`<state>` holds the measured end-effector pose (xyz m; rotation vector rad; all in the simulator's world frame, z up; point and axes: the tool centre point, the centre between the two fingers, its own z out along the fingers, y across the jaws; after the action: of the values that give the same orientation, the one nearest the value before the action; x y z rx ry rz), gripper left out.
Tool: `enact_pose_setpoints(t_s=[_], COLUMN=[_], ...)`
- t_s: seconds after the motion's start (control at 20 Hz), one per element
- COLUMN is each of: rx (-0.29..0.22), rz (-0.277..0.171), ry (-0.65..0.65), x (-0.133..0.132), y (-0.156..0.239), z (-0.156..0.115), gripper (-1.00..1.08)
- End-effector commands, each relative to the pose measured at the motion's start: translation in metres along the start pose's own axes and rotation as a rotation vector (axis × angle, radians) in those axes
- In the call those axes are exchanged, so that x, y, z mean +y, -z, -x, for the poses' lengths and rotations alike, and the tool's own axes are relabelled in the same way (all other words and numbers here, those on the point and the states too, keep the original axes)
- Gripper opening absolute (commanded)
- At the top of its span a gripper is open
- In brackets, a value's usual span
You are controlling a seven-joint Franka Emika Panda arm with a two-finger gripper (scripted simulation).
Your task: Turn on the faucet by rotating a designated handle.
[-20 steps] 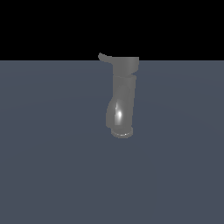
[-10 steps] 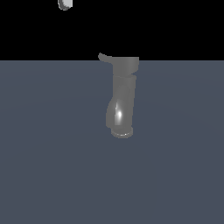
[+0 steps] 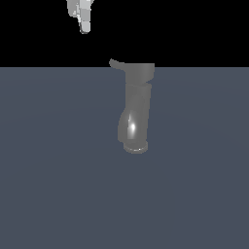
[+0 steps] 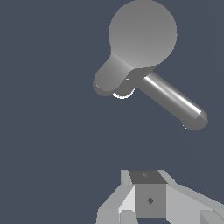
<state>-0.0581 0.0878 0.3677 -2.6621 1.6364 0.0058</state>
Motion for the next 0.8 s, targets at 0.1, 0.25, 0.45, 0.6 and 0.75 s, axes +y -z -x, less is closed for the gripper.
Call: enact_pose_setpoints(t_s=[0.1, 0.25, 0.45, 0.6, 0.75], rx=[0.002, 0.004, 0.007, 0.009, 0.011], rz=[0.0, 0.001, 0.003, 0.004, 0.005], ry=[-0.111, -0.185, -0.288, -0.367, -0.445], x=[-0.017, -0.027, -0.04, -0.048, -0.055], y=[-0.012, -0.02, -0.031, -0.04, -0.048], z=[-0.016, -0.027, -0.045, -0.059, -0.074], gripper=[-1.0, -1.0, -1.0, -1.0, -1.0])
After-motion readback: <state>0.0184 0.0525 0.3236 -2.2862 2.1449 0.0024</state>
